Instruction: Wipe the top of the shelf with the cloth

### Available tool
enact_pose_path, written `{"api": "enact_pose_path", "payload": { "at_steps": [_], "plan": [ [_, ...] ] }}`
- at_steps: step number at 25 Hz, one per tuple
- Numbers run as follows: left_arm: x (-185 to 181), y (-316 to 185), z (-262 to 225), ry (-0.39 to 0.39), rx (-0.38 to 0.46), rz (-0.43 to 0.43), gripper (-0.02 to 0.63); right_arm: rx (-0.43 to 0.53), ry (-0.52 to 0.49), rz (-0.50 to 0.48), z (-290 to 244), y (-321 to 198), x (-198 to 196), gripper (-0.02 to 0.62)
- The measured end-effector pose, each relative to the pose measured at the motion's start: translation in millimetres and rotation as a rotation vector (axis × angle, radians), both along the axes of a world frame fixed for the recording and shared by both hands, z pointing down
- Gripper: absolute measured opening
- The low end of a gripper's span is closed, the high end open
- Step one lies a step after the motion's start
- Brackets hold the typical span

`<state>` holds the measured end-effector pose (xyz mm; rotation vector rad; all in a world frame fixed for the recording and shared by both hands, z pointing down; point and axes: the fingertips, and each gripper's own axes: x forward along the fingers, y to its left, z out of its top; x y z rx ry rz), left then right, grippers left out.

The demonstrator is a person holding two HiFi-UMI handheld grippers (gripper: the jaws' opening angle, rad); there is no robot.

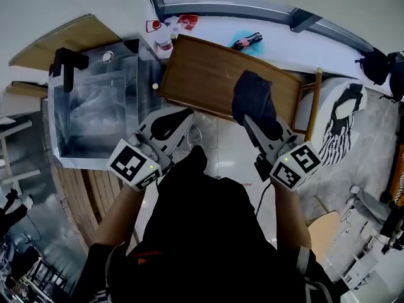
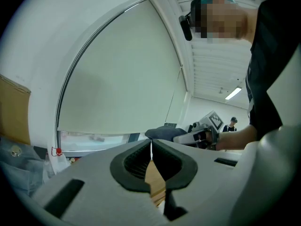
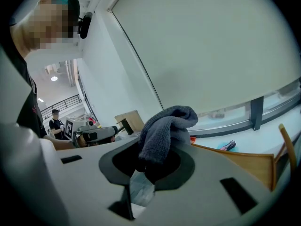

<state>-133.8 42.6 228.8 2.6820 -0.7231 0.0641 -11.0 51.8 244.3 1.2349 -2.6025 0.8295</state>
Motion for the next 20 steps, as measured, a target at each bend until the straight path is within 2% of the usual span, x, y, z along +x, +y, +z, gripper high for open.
{"api": "enact_pose_path", "payload": {
  "at_steps": [3,8,18,20],
  "plan": [
    [-5.9,-17.1,3.2,-0.002,-0.021,0.004,0.026,-0.008,0.012,0.003,3.0,-19.4,-5.9,0.069],
    [-20.6,-42.0,11.6,0.008,-0.008,-0.004,0.026,-0.026,0.034,-0.004,10.5,-42.6,-17.9,0.069],
    [-31.4,-65.1,21.3,0.012,-0.034,-0.004,0.026,-0.044,0.072,-0.024,21.8,-70.7,-31.4,0.069],
    [-34.0,-69.6,24.6,0.01,-0.016,-0.005,0.026,-0.048,0.079,-0.028,24.9,-75.6,-32.6,0.069]
  ]
}}
